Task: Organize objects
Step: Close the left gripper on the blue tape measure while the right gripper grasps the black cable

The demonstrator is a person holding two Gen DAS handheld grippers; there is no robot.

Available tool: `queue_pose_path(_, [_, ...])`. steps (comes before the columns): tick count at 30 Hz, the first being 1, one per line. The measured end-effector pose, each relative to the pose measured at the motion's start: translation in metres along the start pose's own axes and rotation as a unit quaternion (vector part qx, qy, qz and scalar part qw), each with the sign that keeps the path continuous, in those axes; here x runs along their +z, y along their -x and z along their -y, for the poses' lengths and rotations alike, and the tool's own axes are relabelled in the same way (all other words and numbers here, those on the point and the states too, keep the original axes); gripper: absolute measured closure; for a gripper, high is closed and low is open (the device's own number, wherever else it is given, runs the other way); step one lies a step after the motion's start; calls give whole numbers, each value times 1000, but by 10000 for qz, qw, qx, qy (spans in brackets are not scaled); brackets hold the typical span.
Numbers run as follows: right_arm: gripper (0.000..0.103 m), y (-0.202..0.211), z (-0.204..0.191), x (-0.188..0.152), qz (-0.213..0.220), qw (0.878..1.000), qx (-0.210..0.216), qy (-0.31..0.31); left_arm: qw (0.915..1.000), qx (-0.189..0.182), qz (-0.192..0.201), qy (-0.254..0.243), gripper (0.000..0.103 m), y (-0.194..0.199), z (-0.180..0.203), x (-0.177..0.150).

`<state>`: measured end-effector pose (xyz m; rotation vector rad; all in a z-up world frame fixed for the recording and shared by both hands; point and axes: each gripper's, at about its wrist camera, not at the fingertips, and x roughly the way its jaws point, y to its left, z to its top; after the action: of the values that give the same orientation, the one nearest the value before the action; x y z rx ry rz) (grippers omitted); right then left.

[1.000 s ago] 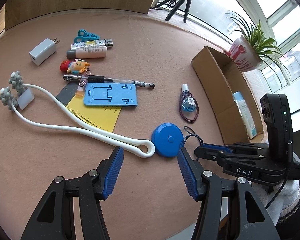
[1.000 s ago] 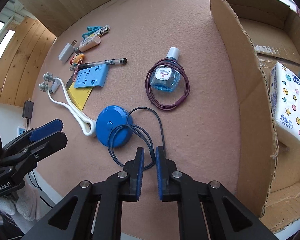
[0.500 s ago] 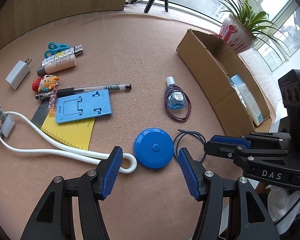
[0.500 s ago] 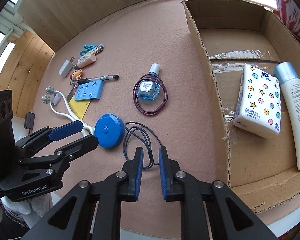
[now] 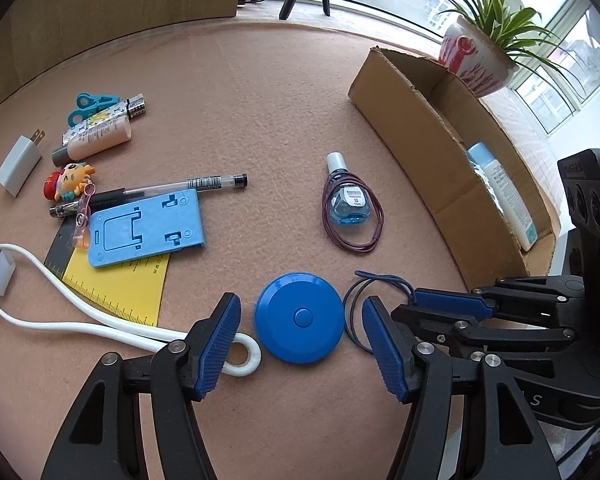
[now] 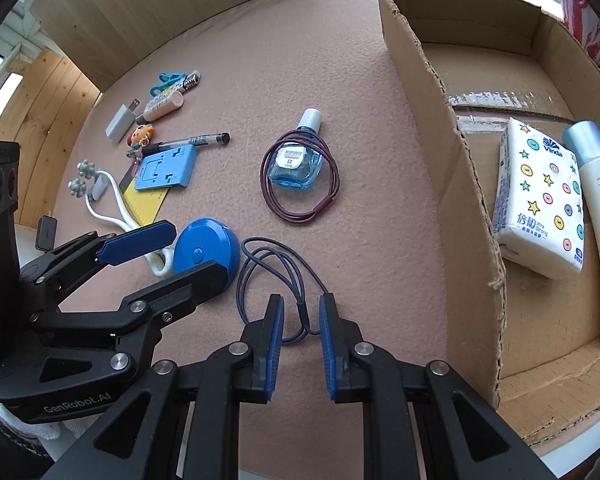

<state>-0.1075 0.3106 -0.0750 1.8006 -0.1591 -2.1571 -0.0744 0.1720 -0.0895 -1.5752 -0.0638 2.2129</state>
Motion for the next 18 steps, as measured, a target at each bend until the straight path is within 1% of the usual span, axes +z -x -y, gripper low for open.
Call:
queue_pose_path(1, [88, -1, -1, 0, -4, 10000, -39, 24, 10000, -22, -2, -20, 43, -1, 1, 0])
queue_pose_path(3, [88, -1, -2, 0, 5, 10000, -77, 57, 9998, 50, 2, -172, 44, -3, 6, -1])
queue_pose_path(6, [92, -1, -1, 0, 30, 9999, -128, 6, 9989, 201, -1, -412, 44, -6, 12, -5])
queue_pose_path(7, [94, 0, 0, -1, 30, 9999, -122, -18, 9988, 227, 3, -445, 46, -7, 12, -6])
queue_pose_path(8, [94, 1, 1, -2, 37, 9999, -110, -46, 9986, 260, 3, -453, 49, -7, 12, -7])
queue_pose_path(14, [94, -1, 1, -3, 13, 9999, -73, -90, 9984, 259, 21, -495, 49, -10, 11, -6])
queue_pose_path(18, [94, -2, -1, -3, 43, 9999, -105, -100, 9989, 265, 27, -388, 49, -7, 5, -8])
